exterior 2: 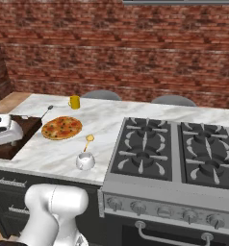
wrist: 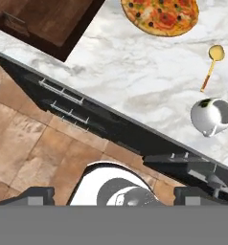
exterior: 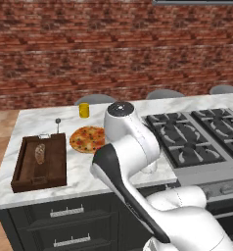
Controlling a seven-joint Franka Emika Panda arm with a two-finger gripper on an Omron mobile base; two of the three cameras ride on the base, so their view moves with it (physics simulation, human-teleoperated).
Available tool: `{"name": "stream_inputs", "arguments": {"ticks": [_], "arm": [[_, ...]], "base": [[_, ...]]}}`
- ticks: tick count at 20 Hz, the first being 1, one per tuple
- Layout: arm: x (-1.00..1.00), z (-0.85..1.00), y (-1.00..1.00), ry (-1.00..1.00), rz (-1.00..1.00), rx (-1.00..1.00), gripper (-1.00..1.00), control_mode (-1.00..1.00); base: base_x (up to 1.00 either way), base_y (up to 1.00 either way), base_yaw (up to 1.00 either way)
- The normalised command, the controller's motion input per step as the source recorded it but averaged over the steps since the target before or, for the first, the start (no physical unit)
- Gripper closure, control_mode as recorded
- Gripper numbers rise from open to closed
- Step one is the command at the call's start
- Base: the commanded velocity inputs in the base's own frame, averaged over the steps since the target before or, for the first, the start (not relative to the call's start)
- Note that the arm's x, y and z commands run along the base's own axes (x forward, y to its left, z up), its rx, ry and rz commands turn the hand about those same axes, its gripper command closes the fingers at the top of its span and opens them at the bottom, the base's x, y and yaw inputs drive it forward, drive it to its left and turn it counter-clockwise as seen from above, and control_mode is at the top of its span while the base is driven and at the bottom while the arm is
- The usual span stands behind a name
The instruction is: Take the pizza cutter from the drawer on the left and place it on the dining counter for cutting.
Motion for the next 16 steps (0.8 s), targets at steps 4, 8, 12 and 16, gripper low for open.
{"name": "stream_inputs", "arguments": {"ticks": [4, 8, 12, 16], "arm": [[-0.29, -0.23, 0.88, -0.02, 0.09, -0.10, -1.00, -1.00], [-0.14, -0.31, 0.69, -0.08, 0.12, -0.10, -1.00, -1.00], [0.00, -0.43, 0.42, -0.13, 0.15, -0.11, -1.00, -1.00], [0.00, -0.42, 0.24, -0.18, 0.17, -0.08, -1.00, -1.00]], "base": [[0.00, 0.00, 0.00], [0.00, 0.00, 0.00], [0.00, 0.00, 0.00], [0.00, 0.00, 0.00]]}}
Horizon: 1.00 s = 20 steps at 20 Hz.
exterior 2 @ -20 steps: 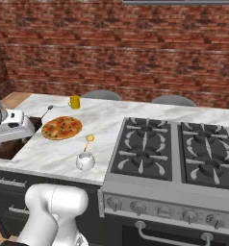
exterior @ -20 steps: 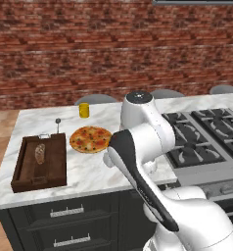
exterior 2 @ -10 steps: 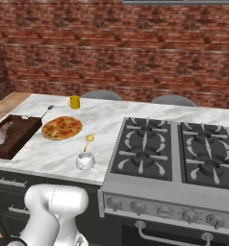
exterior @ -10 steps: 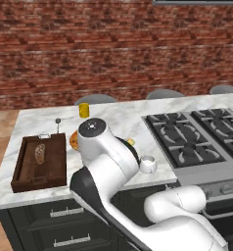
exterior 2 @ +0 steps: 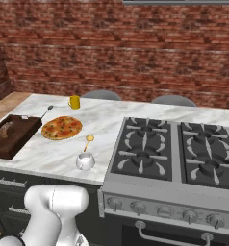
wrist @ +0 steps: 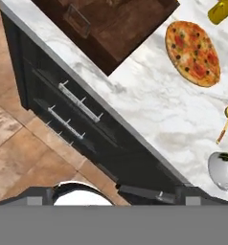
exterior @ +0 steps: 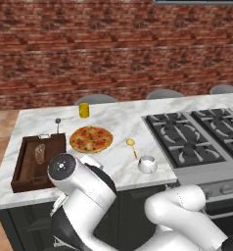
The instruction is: Take the pizza cutter from the drawer on the left and place it on the dining counter for cutting.
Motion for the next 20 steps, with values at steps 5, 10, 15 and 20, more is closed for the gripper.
{"name": "stream_inputs", "arguments": {"ticks": [5, 10, 15, 20], "arm": [[0.00, -0.39, 0.20, -0.21, 0.16, -0.07, -1.00, -1.00], [0.00, -0.38, 0.11, -0.21, 0.13, -0.05, -1.00, -1.00], [0.07, -0.37, 0.08, -0.20, 0.10, -0.03, -1.00, -1.00], [0.02, -0.23, 0.05, -0.21, 0.03, 0.00, -1.00, -1.00]], "base": [[0.00, 0.00, 0.00], [0.00, 0.00, 0.00], [0.00, 0.00, 0.00], [0.00, 0.00, 0.00]]}}
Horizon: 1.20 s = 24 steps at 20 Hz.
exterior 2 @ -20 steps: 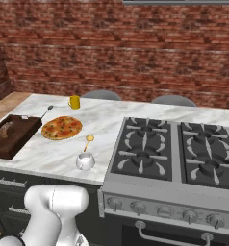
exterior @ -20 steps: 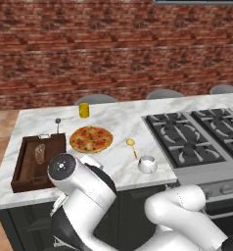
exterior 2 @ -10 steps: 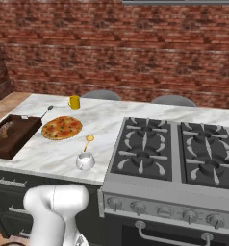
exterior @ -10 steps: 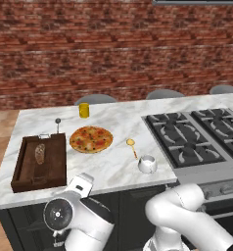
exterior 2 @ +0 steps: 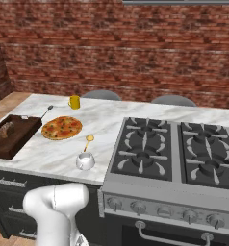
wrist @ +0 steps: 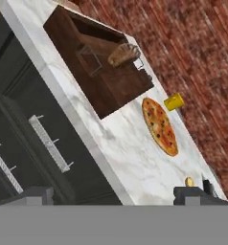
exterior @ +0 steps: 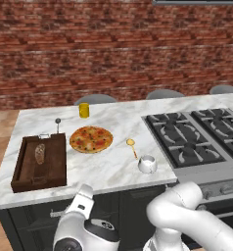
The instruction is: Take the pizza cutter from the drawer on the left and place it on the dining counter for cutting.
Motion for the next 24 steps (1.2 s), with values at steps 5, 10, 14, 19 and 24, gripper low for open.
{"name": "stream_inputs", "arguments": {"ticks": [5, 10, 14, 19, 24], "arm": [[0.02, -0.34, 0.00, -0.16, 0.01, -0.04, -1.00, -1.00], [0.00, -0.47, 0.00, -0.06, 0.00, -0.10, -1.00, -1.00], [0.16, -0.45, 0.13, -0.04, 0.00, -0.13, -1.00, -1.00], [0.03, -0.39, 0.18, -0.01, 0.00, -0.16, -1.00, -1.00], [0.00, -0.38, 0.33, 0.00, 0.00, -0.27, -1.00, -1.00]], "base": [[0.00, 0.00, 0.00], [0.00, 0.00, 0.00], [0.00, 0.00, 0.00], [0.00, 0.00, 0.00], [0.00, 0.00, 0.00]]}}
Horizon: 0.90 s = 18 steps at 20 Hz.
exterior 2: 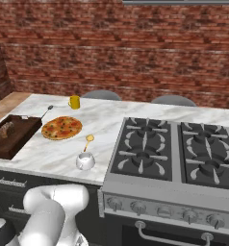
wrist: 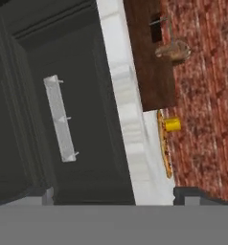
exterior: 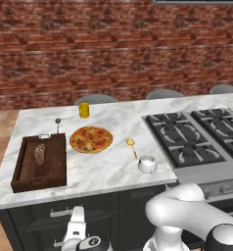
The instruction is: Take the pizza cutter from the drawer on the left and place it on the dining counter for cutting.
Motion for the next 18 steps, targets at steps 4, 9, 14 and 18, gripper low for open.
{"name": "stream_inputs", "arguments": {"ticks": [4, 9, 14, 18], "arm": [[0.00, -0.36, 0.22, -0.03, -0.02, -0.22, -1.00, -1.00], [0.08, -0.33, 0.05, -0.03, -0.01, -0.15, -1.00, -1.00], [0.17, -0.36, 0.00, -0.06, -0.01, -0.09, -1.00, -1.00], [0.16, -0.33, 0.17, -0.18, 0.00, -0.08, -1.00, -1.00]], "base": [[0.00, 0.00, 0.00], [0.00, 0.00, 0.00], [0.00, 0.00, 0.00], [0.00, 0.00, 0.00]]}}
